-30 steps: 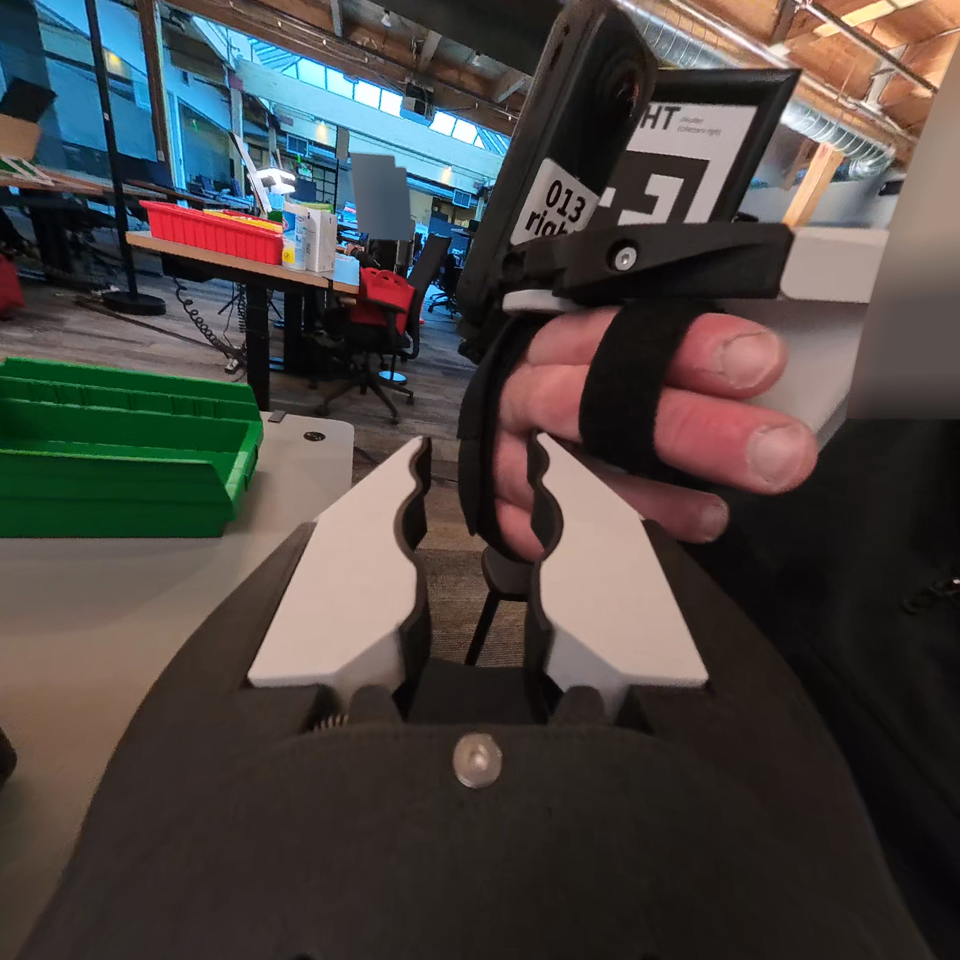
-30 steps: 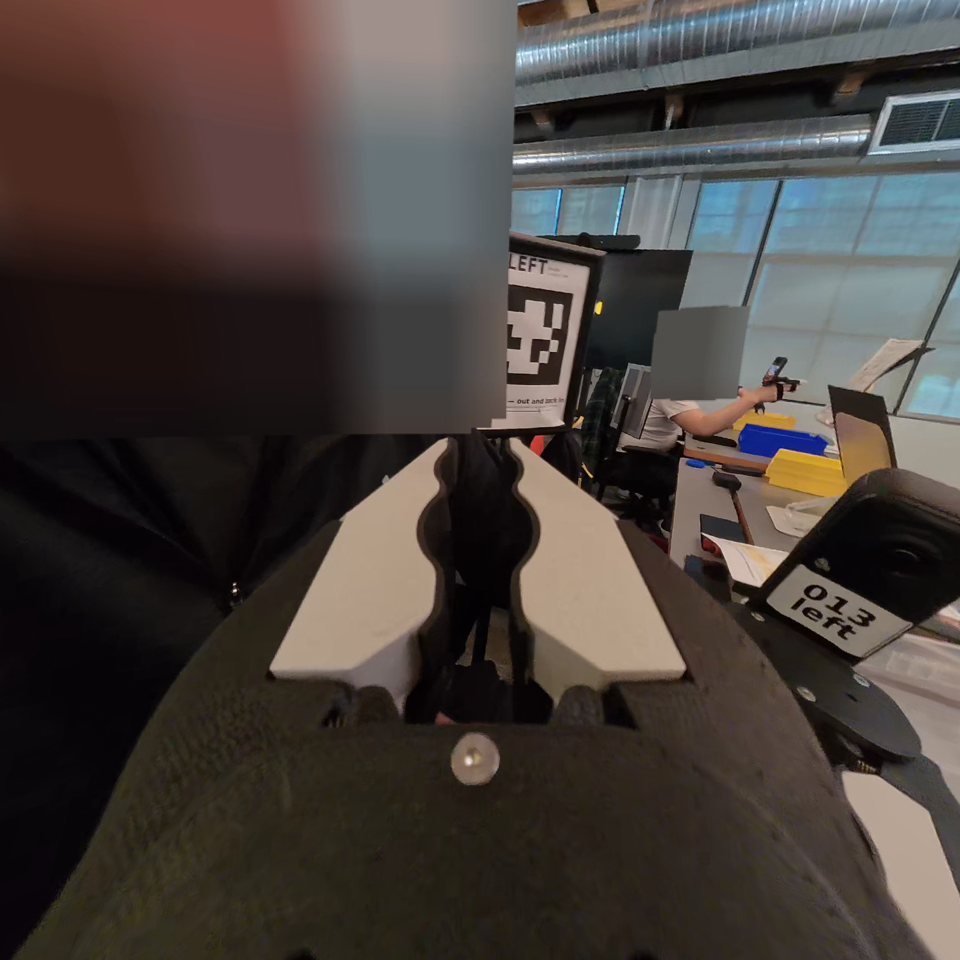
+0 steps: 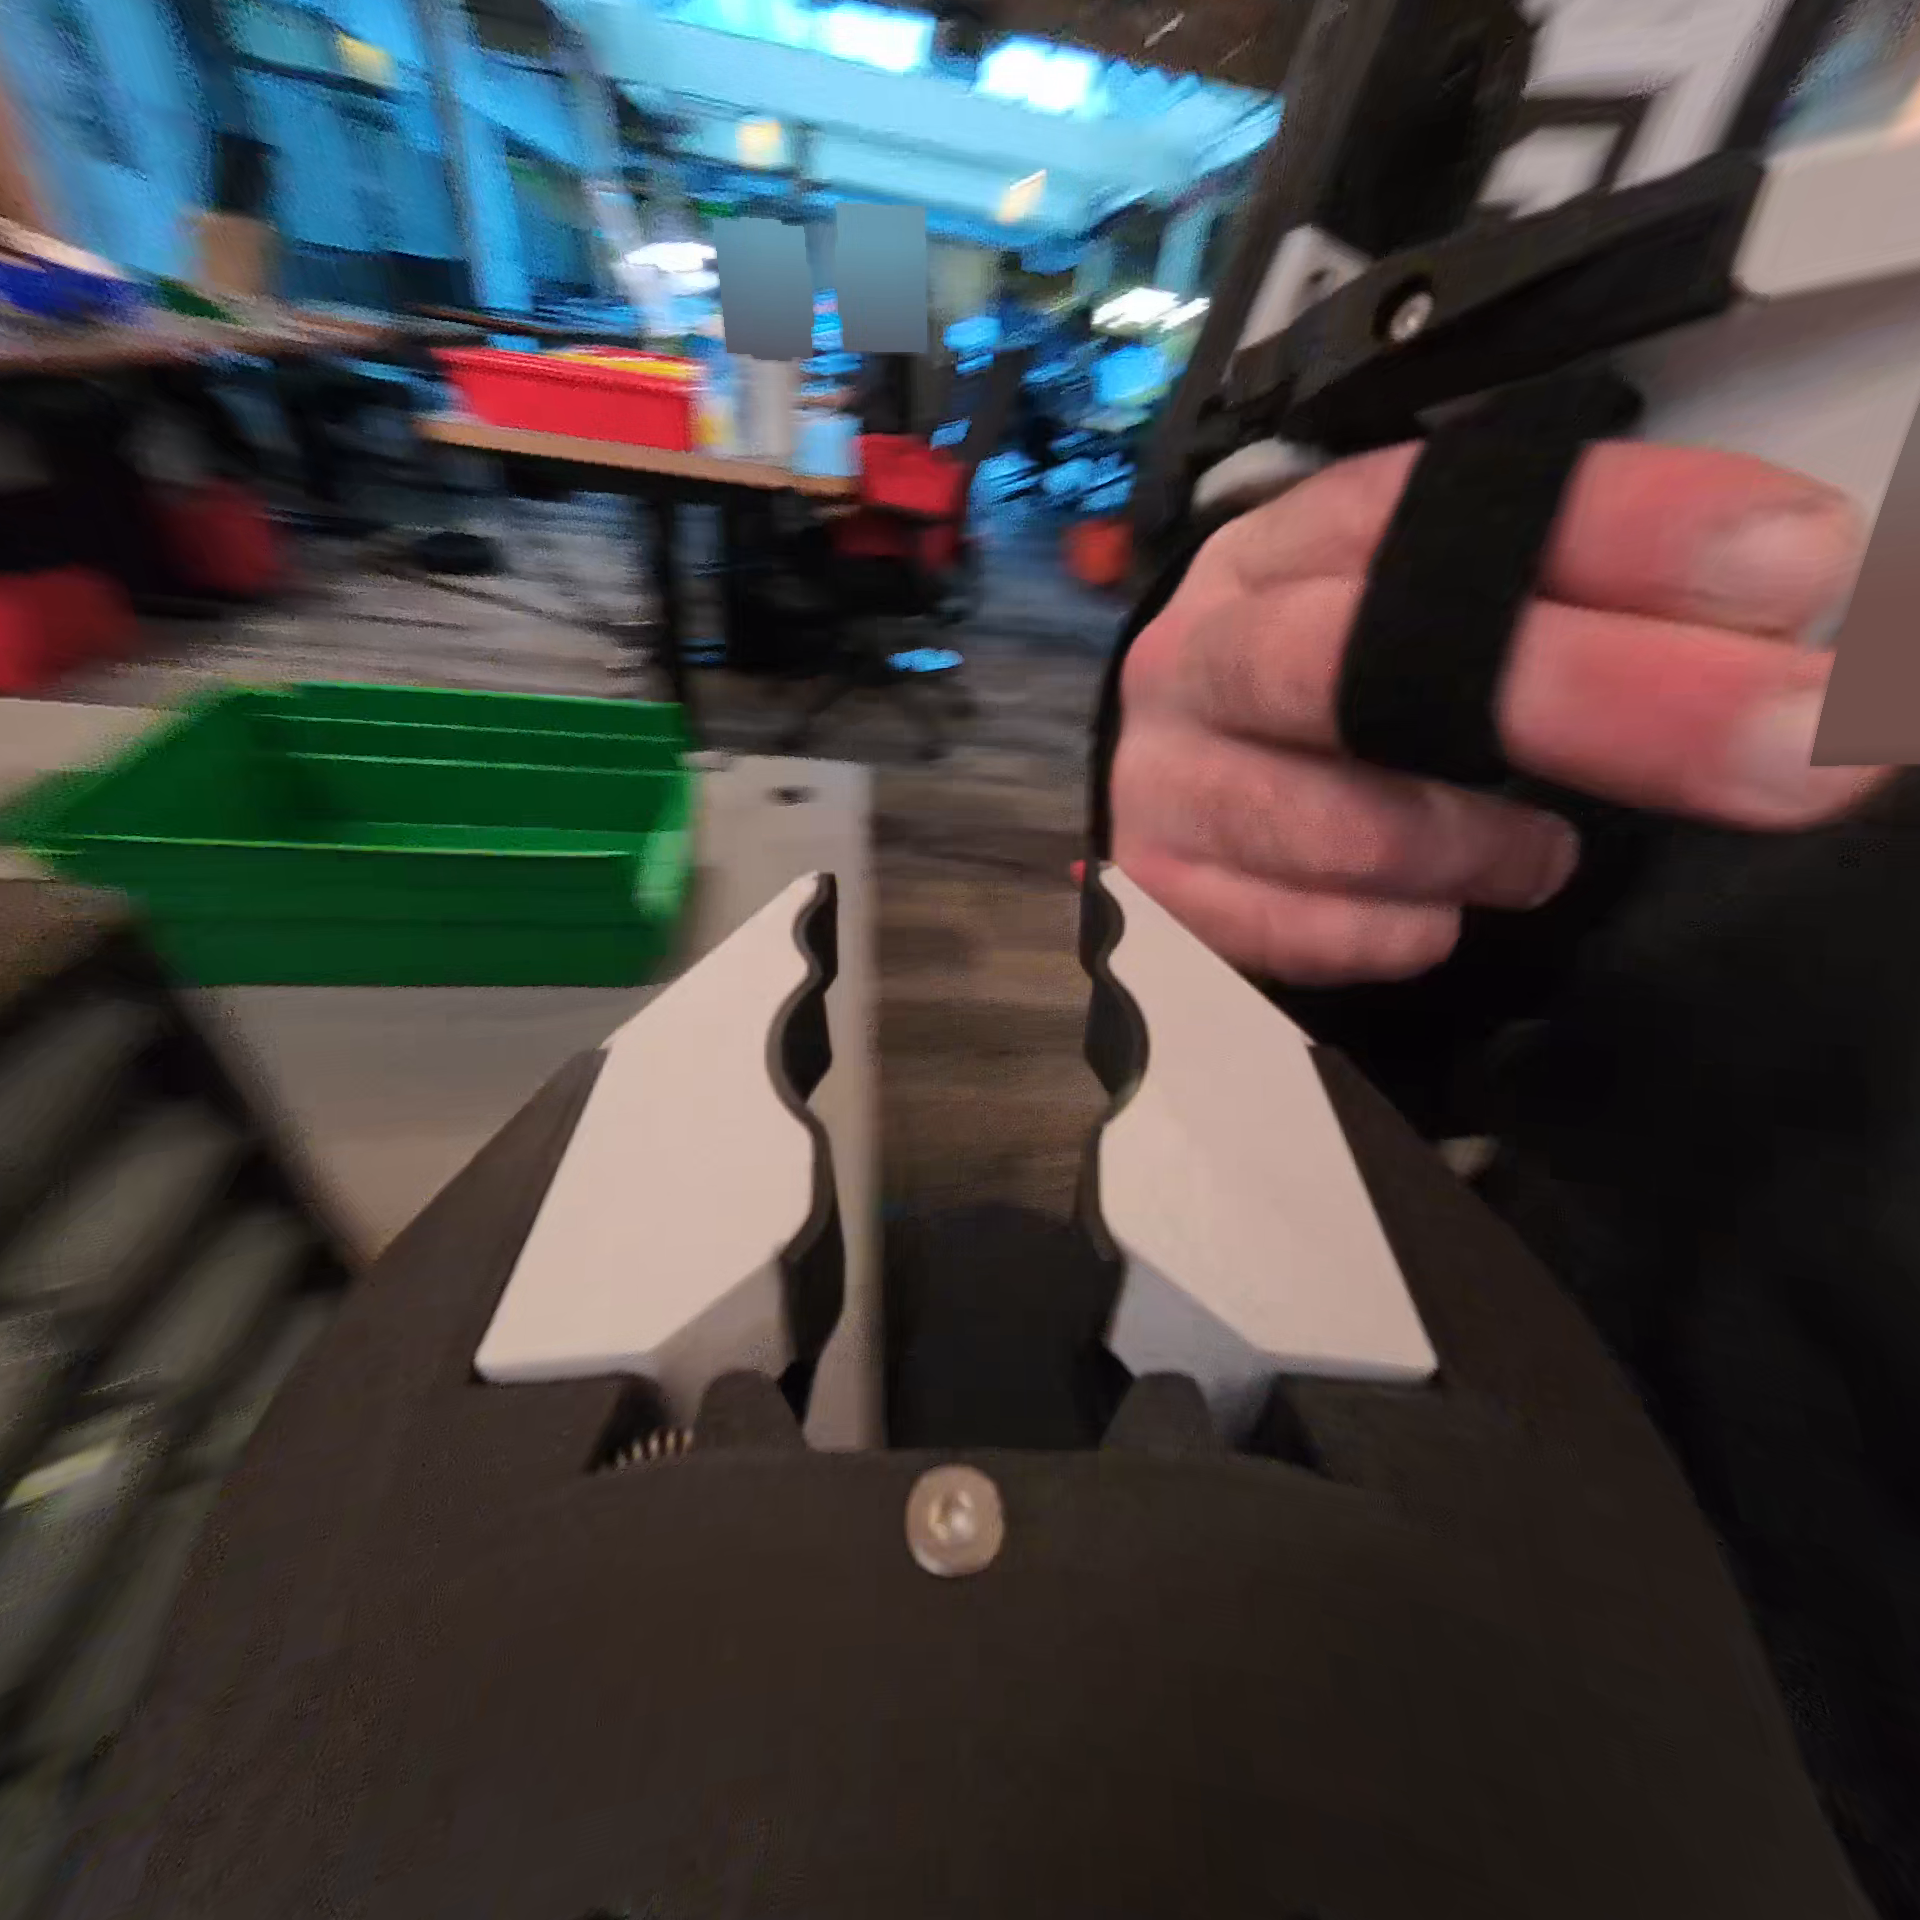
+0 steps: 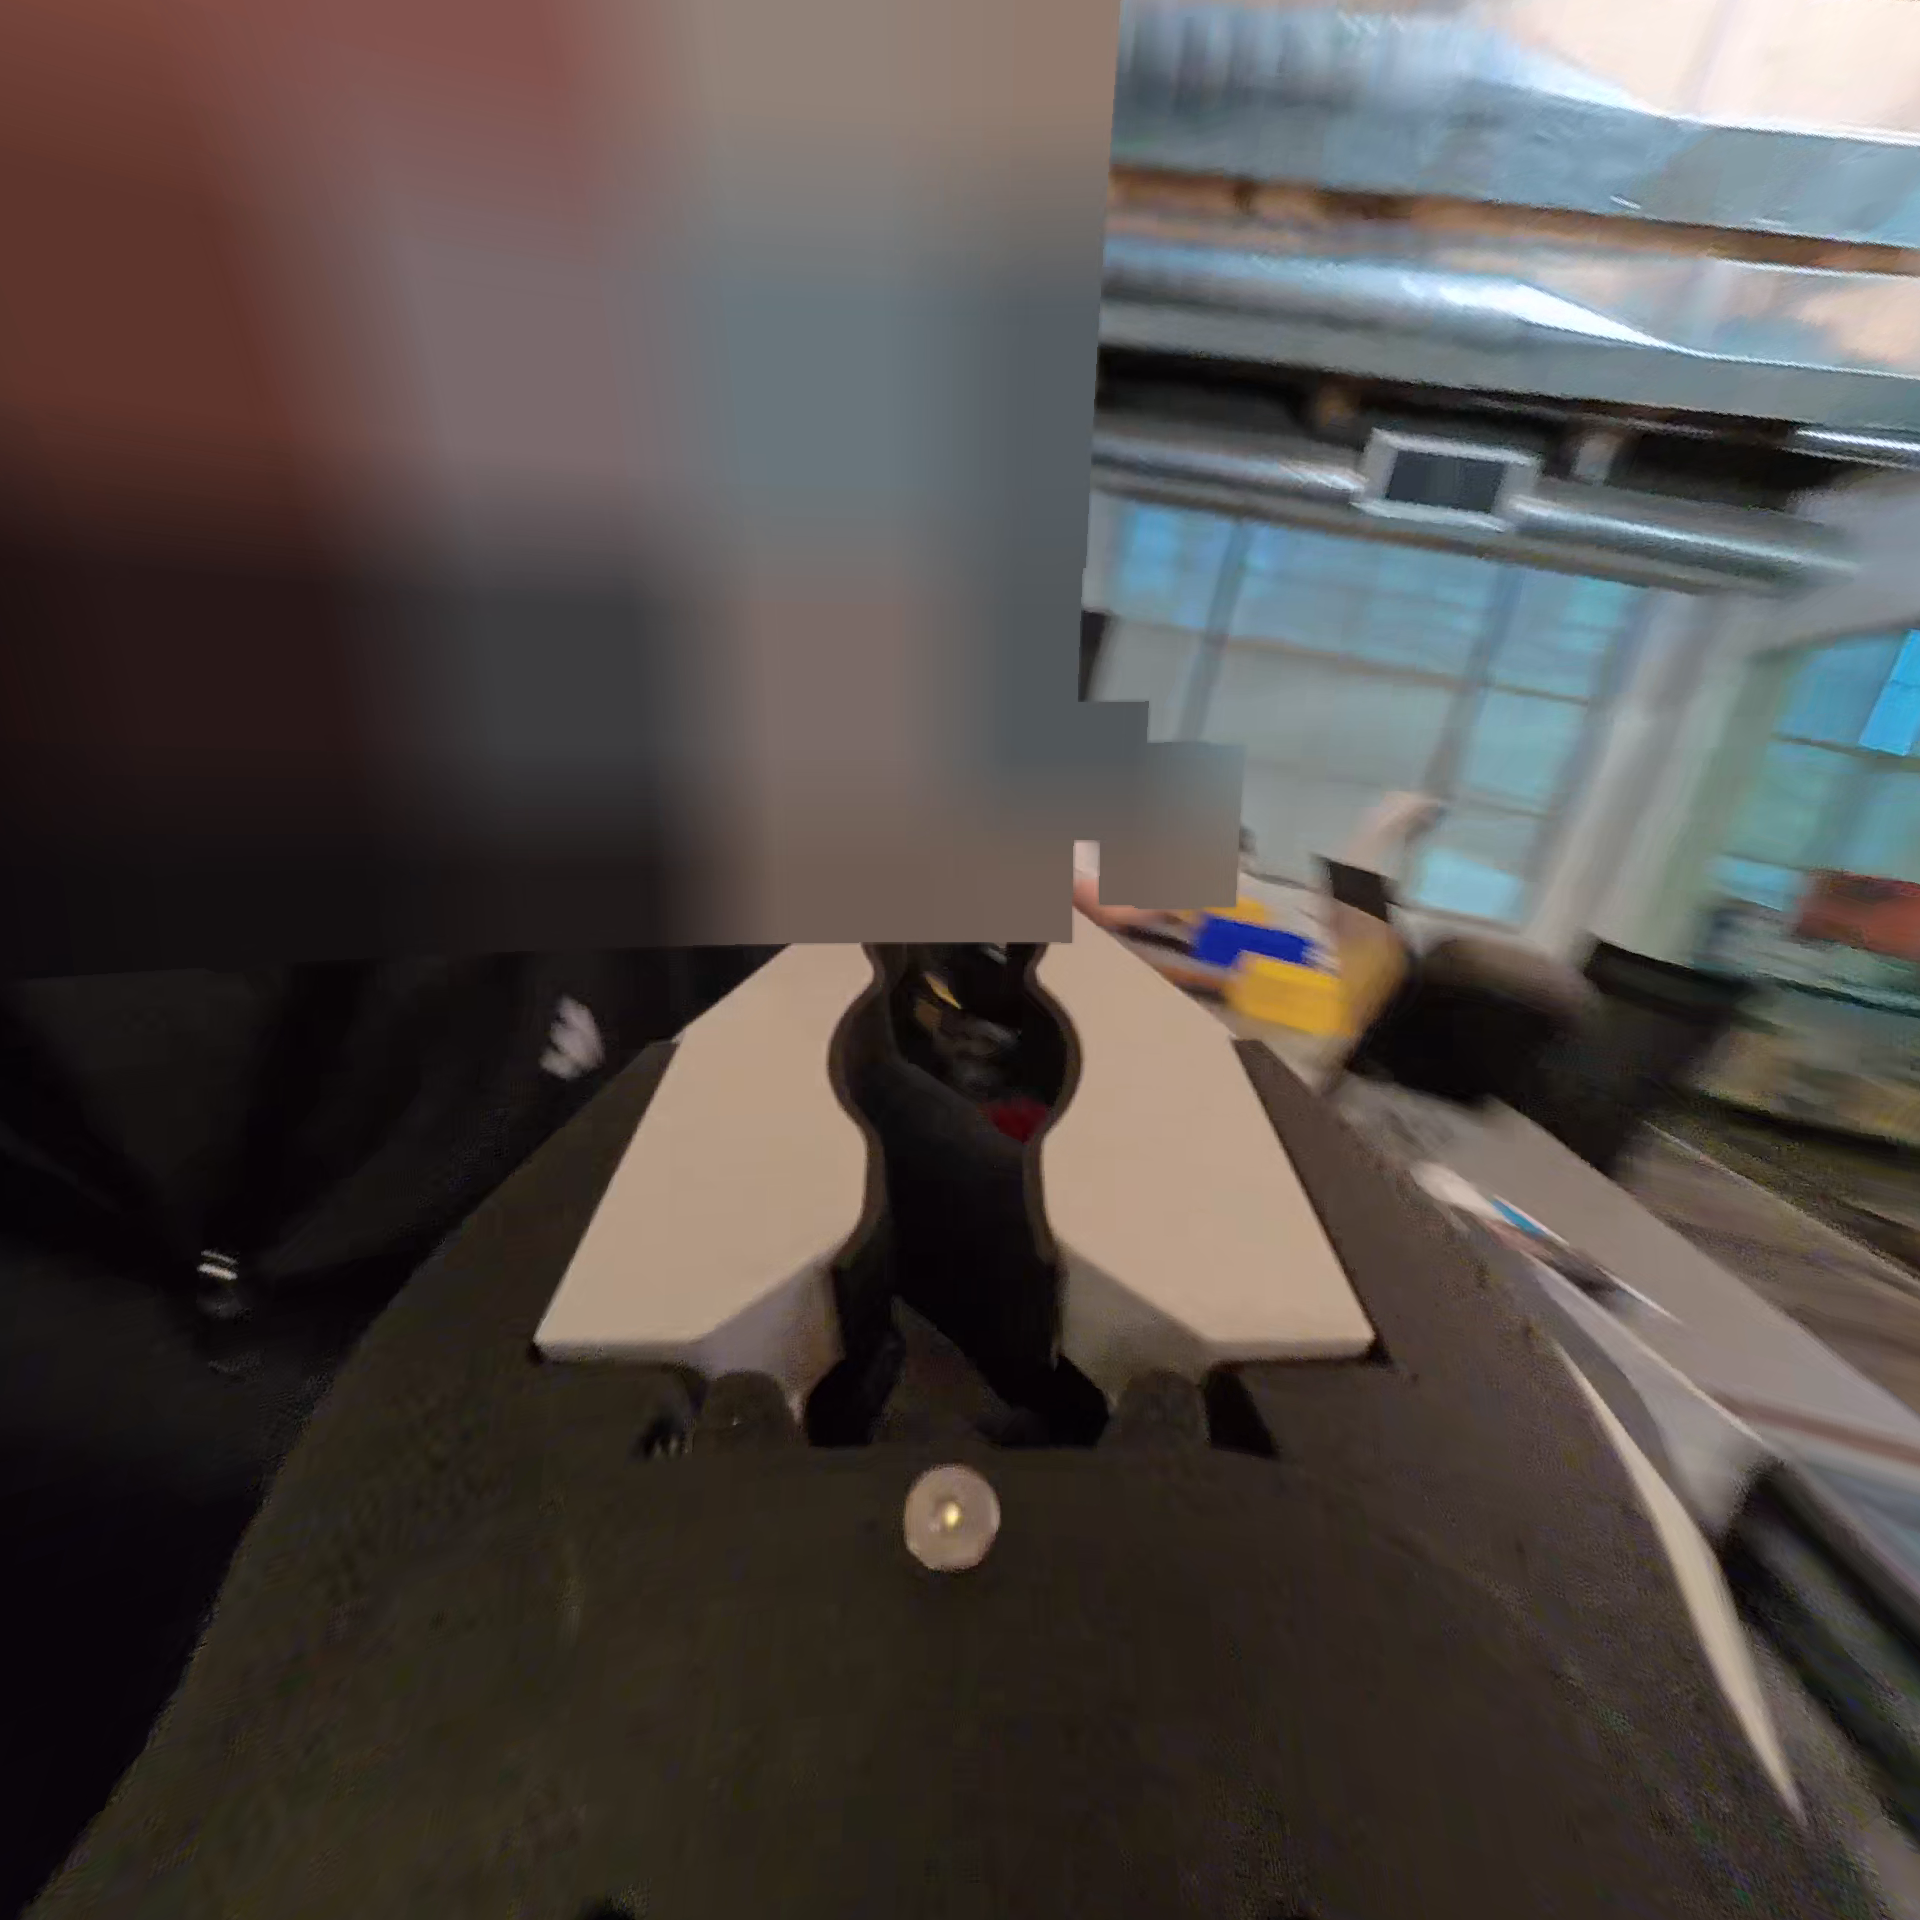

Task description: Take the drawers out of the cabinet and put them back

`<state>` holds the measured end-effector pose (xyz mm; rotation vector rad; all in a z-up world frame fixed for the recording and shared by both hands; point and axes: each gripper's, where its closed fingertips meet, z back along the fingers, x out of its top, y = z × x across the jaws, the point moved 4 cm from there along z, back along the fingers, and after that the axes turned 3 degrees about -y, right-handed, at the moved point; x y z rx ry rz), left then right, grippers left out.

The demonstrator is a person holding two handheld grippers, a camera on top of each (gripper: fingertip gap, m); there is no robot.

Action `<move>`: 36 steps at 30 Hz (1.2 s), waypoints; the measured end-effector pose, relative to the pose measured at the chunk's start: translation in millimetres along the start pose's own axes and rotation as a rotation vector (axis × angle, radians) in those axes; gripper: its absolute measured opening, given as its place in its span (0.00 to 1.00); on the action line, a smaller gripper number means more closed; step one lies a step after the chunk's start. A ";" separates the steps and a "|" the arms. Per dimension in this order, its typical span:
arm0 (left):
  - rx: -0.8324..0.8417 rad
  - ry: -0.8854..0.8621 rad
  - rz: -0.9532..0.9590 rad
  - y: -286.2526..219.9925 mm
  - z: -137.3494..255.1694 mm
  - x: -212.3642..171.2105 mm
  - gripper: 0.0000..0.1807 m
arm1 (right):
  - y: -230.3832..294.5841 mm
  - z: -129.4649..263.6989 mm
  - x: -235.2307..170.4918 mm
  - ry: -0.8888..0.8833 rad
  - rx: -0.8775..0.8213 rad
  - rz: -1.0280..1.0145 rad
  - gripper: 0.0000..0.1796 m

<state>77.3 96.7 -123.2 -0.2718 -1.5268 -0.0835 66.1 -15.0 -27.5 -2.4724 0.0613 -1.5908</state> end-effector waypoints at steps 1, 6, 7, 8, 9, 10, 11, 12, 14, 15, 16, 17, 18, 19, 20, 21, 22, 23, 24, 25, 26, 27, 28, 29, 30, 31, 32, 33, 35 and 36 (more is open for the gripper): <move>0.105 0.031 -0.090 13.3 12.1 6.9 0.26 | -13.7 9.7 -2.9 0.059 -0.093 0.048 0.12; 0.476 0.153 -0.409 72.8 71.0 58.5 0.28 | -95.7 81.5 -26.8 0.435 -0.645 0.346 0.15; 0.518 0.186 -0.437 86.3 77.1 66.1 0.28 | -109.0 96.3 -37.0 0.547 -0.720 0.426 0.16; 0.551 0.229 -0.442 102.0 80.9 70.9 0.31 | -122.2 110.8 -49.0 0.670 -0.779 0.497 0.17; 0.578 0.273 -0.434 118.7 82.9 73.1 0.34 | -134.5 124.0 -60.7 0.784 -0.826 0.560 0.19; 0.591 0.313 -0.421 134.6 82.8 73.5 0.36 | -144.7 134.0 -70.5 0.877 -0.857 0.617 0.20; 0.597 0.344 -0.417 149.6 81.1 72.9 0.37 | -152.5 140.6 -79.8 0.954 -0.869 0.673 0.21; 0.595 0.372 -0.413 163.9 77.9 70.8 0.37 | -158.7 145.2 -89.5 1.027 -0.866 0.730 0.22; 0.586 0.456 -0.376 191.8 69.6 60.9 0.38 | -171.6 153.7 -106.2 1.162 -0.853 0.858 0.22; 0.577 0.500 -0.366 203.5 64.4 55.2 0.39 | -178.4 157.6 -112.8 1.217 -0.850 0.924 0.22; 0.573 0.544 -0.377 214.3 59.7 49.7 0.38 | -184.7 160.1 -119.0 1.257 -0.842 0.973 0.22; 0.586 0.593 -0.400 225.8 56.3 44.4 0.38 | -190.7 161.7 -123.6 1.275 -0.836 1.011 0.21; 0.597 0.621 -0.414 236.3 53.0 40.4 0.37 | -196.2 162.7 -127.3 1.272 -0.832 1.038 0.20; 0.614 0.623 -0.412 246.4 50.3 38.2 0.36 | -201.4 164.3 -131.2 1.265 -0.828 1.051 0.20; 0.629 0.614 -0.397 255.3 47.9 36.4 0.35 | -206.5 167.1 -134.7 1.275 -0.828 1.072 0.20; 0.628 0.611 -0.376 261.7 44.8 33.6 0.35 | -211.6 169.6 -139.0 1.310 -0.814 1.098 0.21; 0.625 0.618 -0.368 267.1 42.1 30.6 0.36 | -215.3 170.7 -143.0 1.343 -0.790 1.124 0.21; 0.638 0.622 -0.388 272.9 40.6 29.1 0.35 | -217.7 170.8 -145.3 1.356 -0.769 1.148 0.21; 0.647 0.623 -0.405 277.9 39.1 27.2 0.34 | -220.5 171.3 -146.2 1.360 -0.762 1.170 0.21; 0.647 0.622 -0.401 282.0 37.2 23.5 0.34 | -223.1 172.6 -145.7 1.364 -0.763 1.195 0.19; 0.671 0.658 -0.399 287.4 38.1 20.2 0.33 | -223.8 173.6 -145.9 1.364 -0.753 1.209 0.17; 0.702 0.643 -0.423 291.4 37.7 22.8 0.33 | -224.6 174.5 -146.6 1.363 -0.741 1.216 0.16; 0.734 0.653 -0.449 295.2 38.0 22.8 0.31 | -225.9 176.0 -146.6 1.362 -0.737 1.225 0.16; 0.755 0.666 -0.470 297.7 37.1 22.1 0.26 | -227.9 178.3 -146.0 1.361 -0.739 1.221 0.16; 0.769 0.675 -0.498 299.3 35.1 21.9 0.24 | -231.2 181.2 -145.0 1.362 -0.748 1.205 0.16; 0.782 0.683 -0.520 300.9 33.5 21.6 0.21 | -235.0 184.5 -144.2 1.370 -0.763 1.194 0.16; 0.802 0.691 -0.533 302.9 32.8 21.5 0.20 | -238.2 187.5 -143.9 1.381 -0.776 1.198 0.16; 0.820 0.695 -0.542 305.0 32.5 21.7 0.20 | -239.7 189.3 -144.0 1.387 -0.782 1.214 0.16; 0.828 0.694 -0.532 306.7 32.7 22.0 0.20 | -238.4 191.3 -143.7 1.381 -0.787 1.245 0.15; 0.835 0.689 -0.522 307.4 33.7 22.8 0.22 | -236.6 192.2 -143.1 1.384 -0.793 1.263 0.15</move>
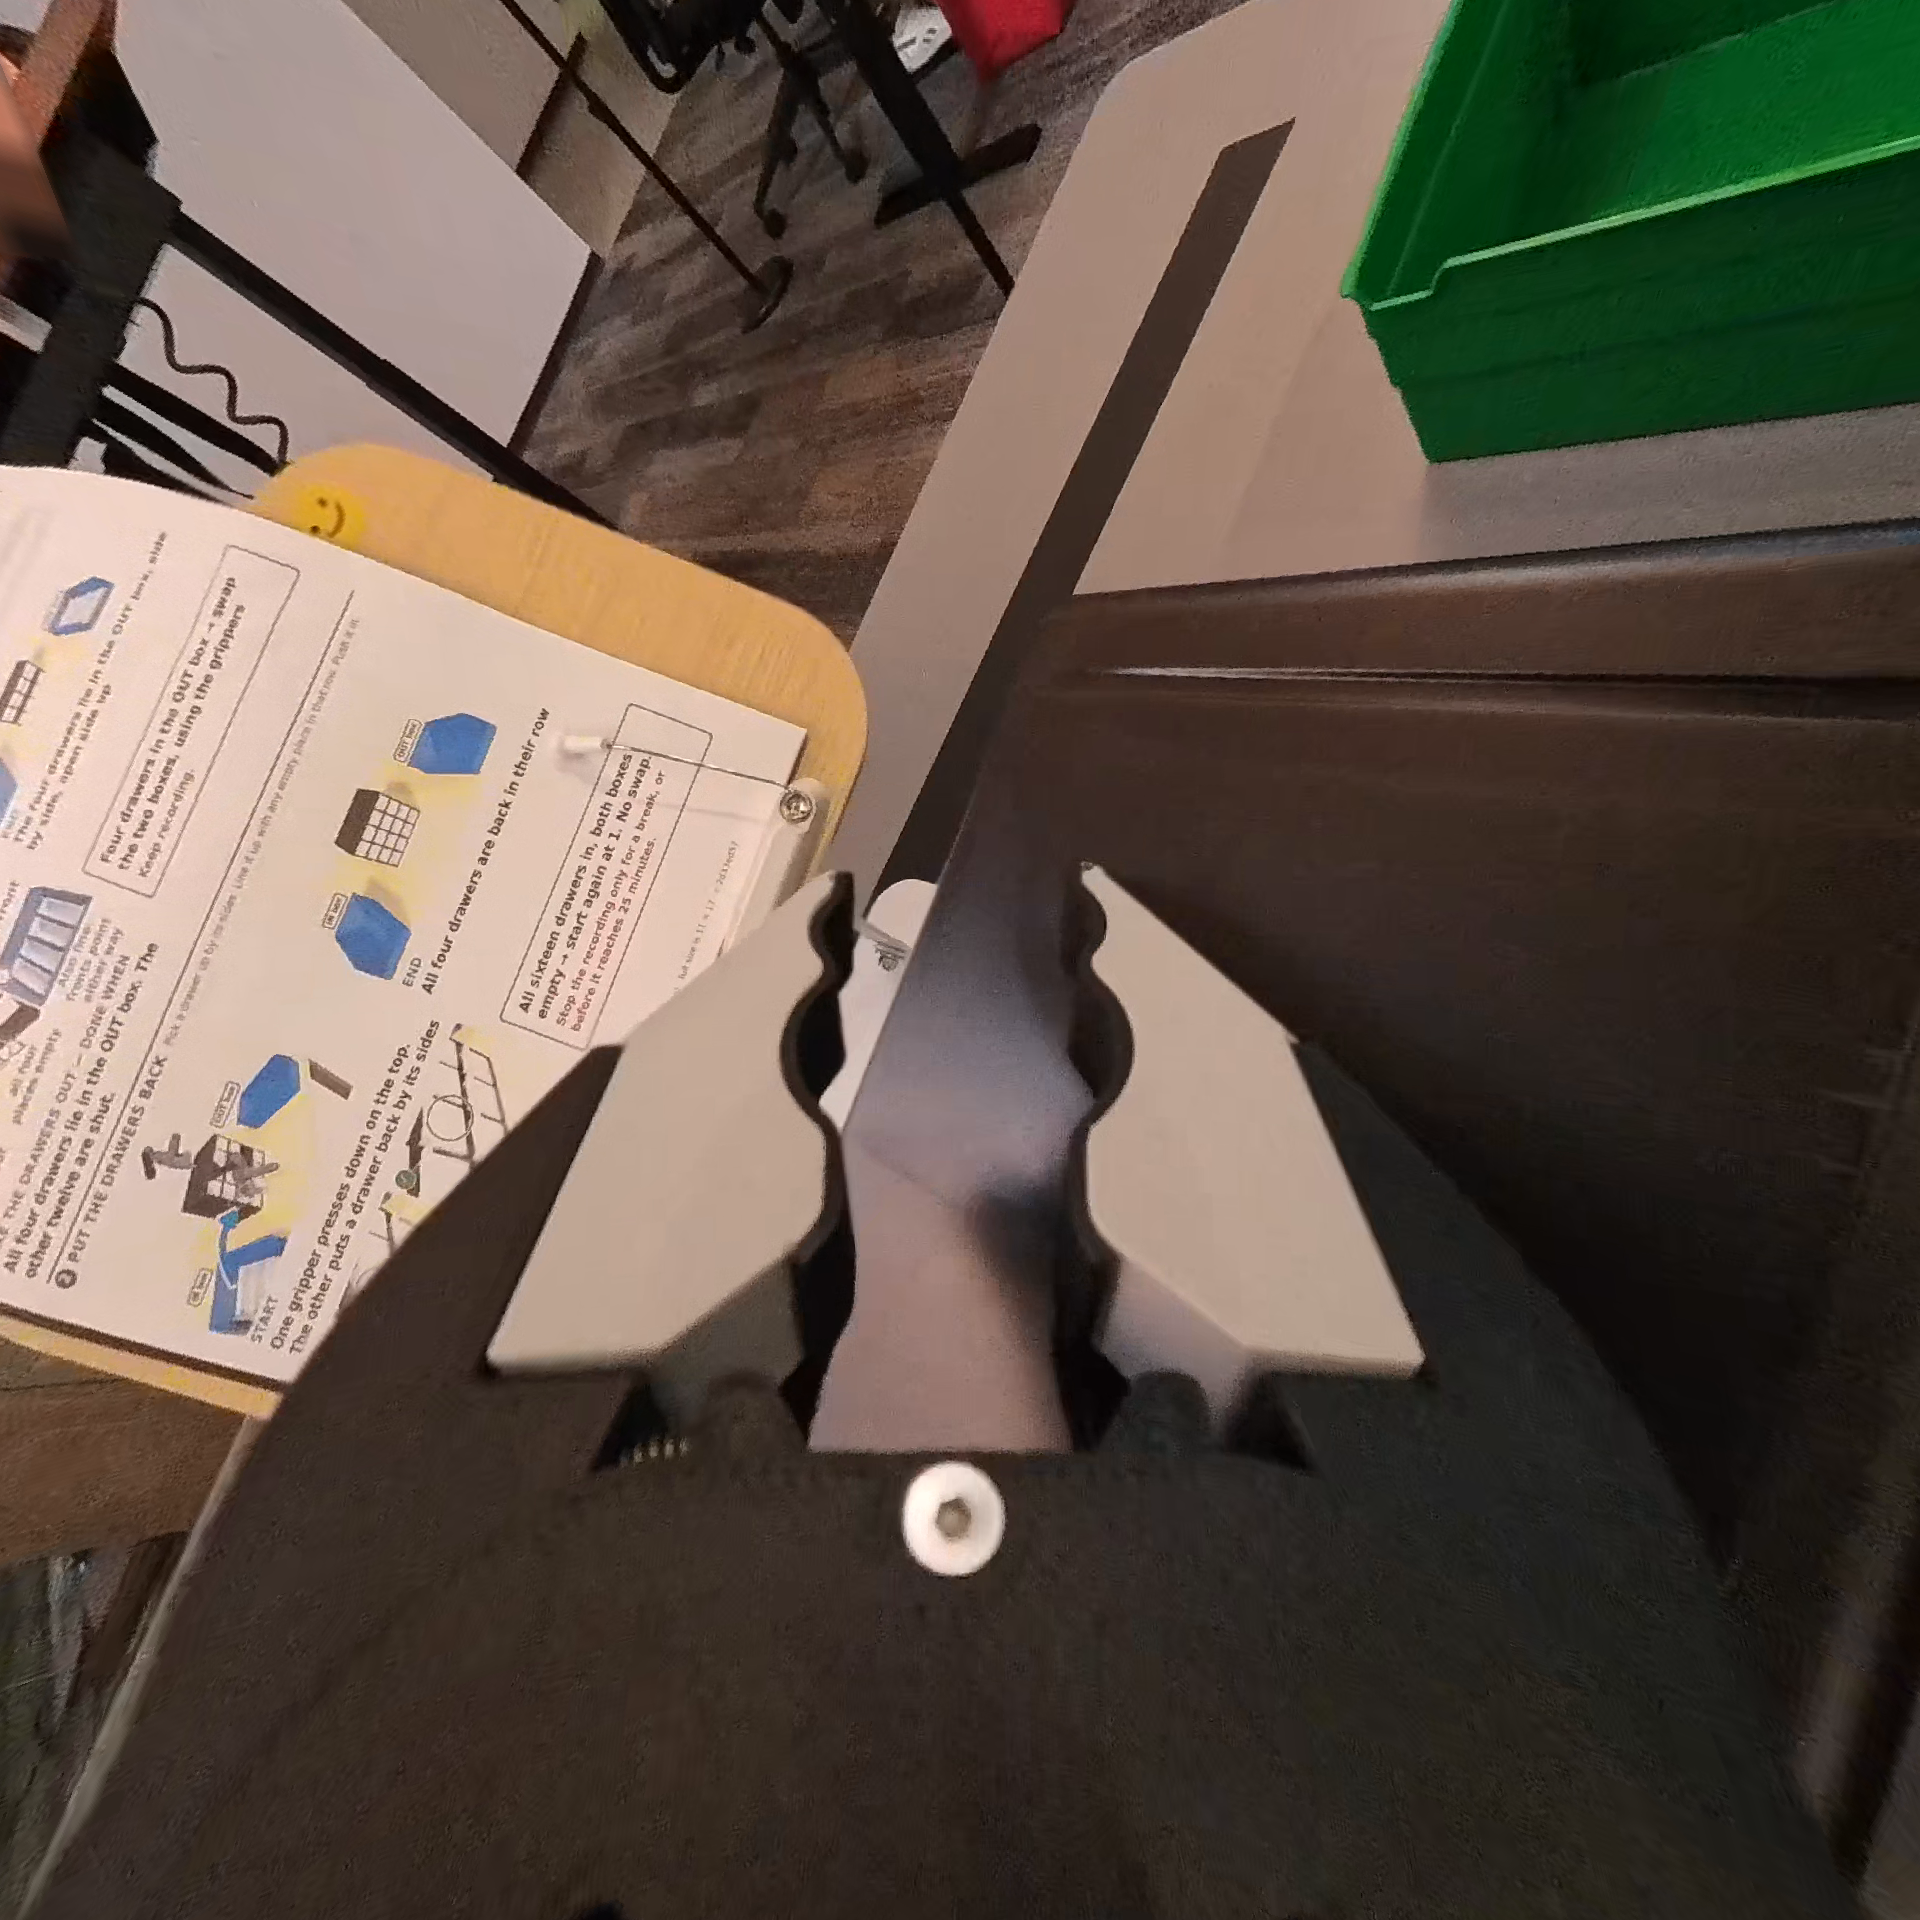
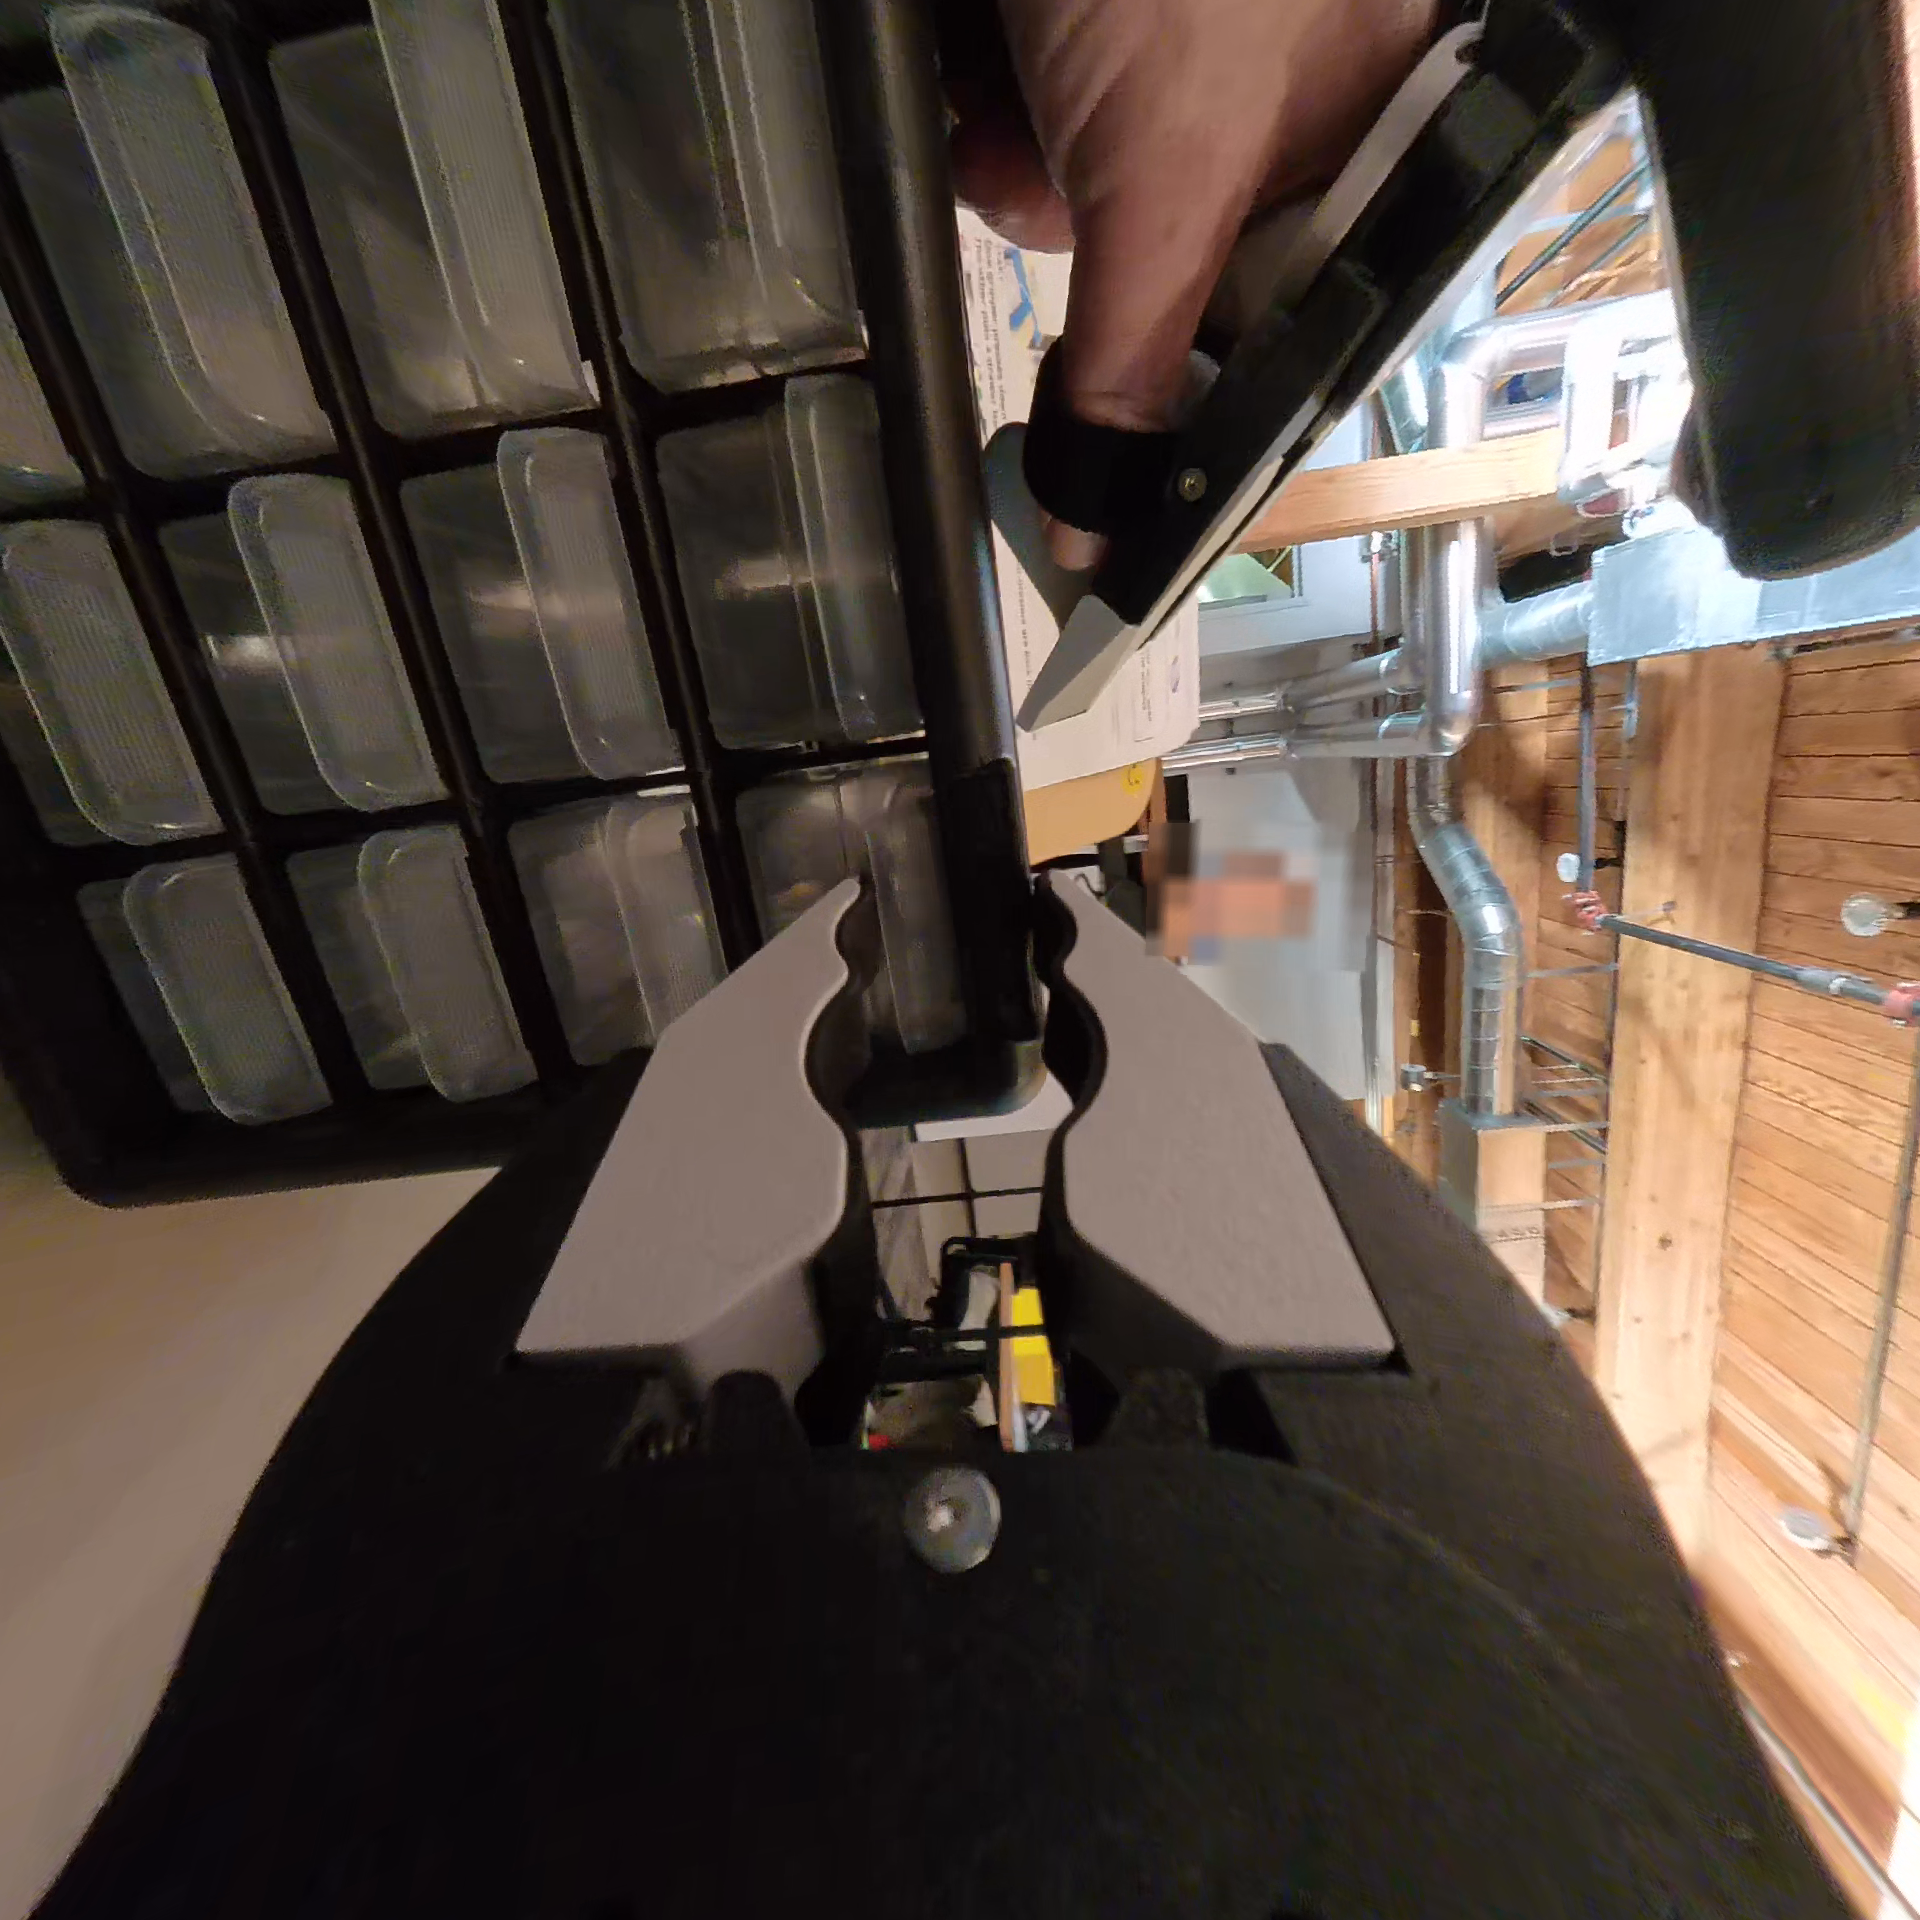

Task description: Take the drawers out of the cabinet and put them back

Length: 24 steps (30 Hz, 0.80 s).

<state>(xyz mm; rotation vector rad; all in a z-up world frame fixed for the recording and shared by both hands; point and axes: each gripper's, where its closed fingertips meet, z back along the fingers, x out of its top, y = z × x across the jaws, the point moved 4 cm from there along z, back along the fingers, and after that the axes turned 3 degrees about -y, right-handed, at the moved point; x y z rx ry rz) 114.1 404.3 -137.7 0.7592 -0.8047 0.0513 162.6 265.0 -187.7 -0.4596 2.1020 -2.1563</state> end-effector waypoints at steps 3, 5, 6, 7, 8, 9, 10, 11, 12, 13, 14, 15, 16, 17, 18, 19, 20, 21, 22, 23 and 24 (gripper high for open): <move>0.002 -0.001 -0.004 -0.5 0.0 0.3 0.21 | 0.6 8.9 0.6 0.008 -0.025 0.020 0.14; 0.004 -0.003 -0.010 -0.8 0.1 0.5 0.21 | 5.7 17.3 1.5 0.003 -0.007 0.025 0.05; 0.003 -0.003 -0.011 -1.2 0.0 0.5 0.21 | 9.3 22.1 2.7 -0.006 -0.004 0.031 0.05; 0.003 -0.003 -0.010 -1.0 0.1 0.6 0.21 | 10.3 27.0 2.6 -0.006 -0.019 0.035 0.05; 0.002 -0.004 -0.010 -1.2 0.2 0.6 0.20 | 9.8 31.5 1.7 0.003 -0.016 0.025 0.05; -0.010 -0.007 -0.012 -2.4 0.5 0.9 0.19 | 7.8 37.1 2.0 0.001 -0.004 0.006 0.05; -0.032 -0.013 -0.005 -3.7 1.3 1.5 0.19 | 6.3 42.8 3.5 -0.007 0.014 -0.005 0.05; -0.075 -0.021 0.022 -5.5 3.3 2.5 0.22 | 5.5 48.6 4.2 -0.006 0.030 0.003 0.05; -0.140 -0.017 0.070 -8.4 6.3 2.0 0.25 | 4.6 54.1 4.7 -0.002 0.042 0.014 0.06; -0.194 -0.003 0.109 -9.9 10.3 -0.5 0.26 | 3.7 59.0 5.8 -0.001 0.056 0.013 0.06; -0.217 0.013 0.120 -8.9 14.7 -4.3 0.26 | 3.1 63.8 7.6 -0.005 0.068 0.011 0.06; -0.215 0.027 0.114 -6.2 18.7 -9.0 0.25 | 3.2 67.9 9.3 -0.009 0.079 0.015 0.06; -0.218 0.038 0.119 -4.6 22.0 -14.5 0.23 | 3.7 71.4 10.1 -0.011 0.091 0.017 0.06; -0.235 0.034 0.141 -4.5 24.9 -19.0 0.19 | 4.6 74.6 10.9 -0.013 0.104 0.010 0.06; -0.258 0.024 0.170 -5.1 27.0 -22.6 0.16 | 5.4 77.3 11.5 -0.009 0.117 -0.003 0.06; -0.254 0.034 0.174 -2.9 28.5 -26.1 0.15 | 5.3 79.7 11.1 0.004 0.124 -0.020 0.09; -0.254 0.035 0.164 -2.5 29.2 -28.3 0.13 | 4.7 81.3 9.0 0.030 0.137 -0.056 0.22; -0.260 0.034 0.163 -2.8 29.4 -28.8 0.12 | 4.3 83.2 6.6 0.063 0.169 -0.116 0.27; -0.266 0.035 0.163 -3.2 29.3 -28.8 0.11 | 1.4 86.8 6.8 0.082 0.203 -0.190 0.29; -0.272 0.035 0.164 -3.5 29.0 -28.7 0.11 | -4.7 91.0 8.7 0.092 0.225 -0.274 0.33; -0.274 0.036 0.165 -3.5 28.7 -28.8 0.10 | -12.3 93.9 10.4 0.114 0.249 -0.387 0.41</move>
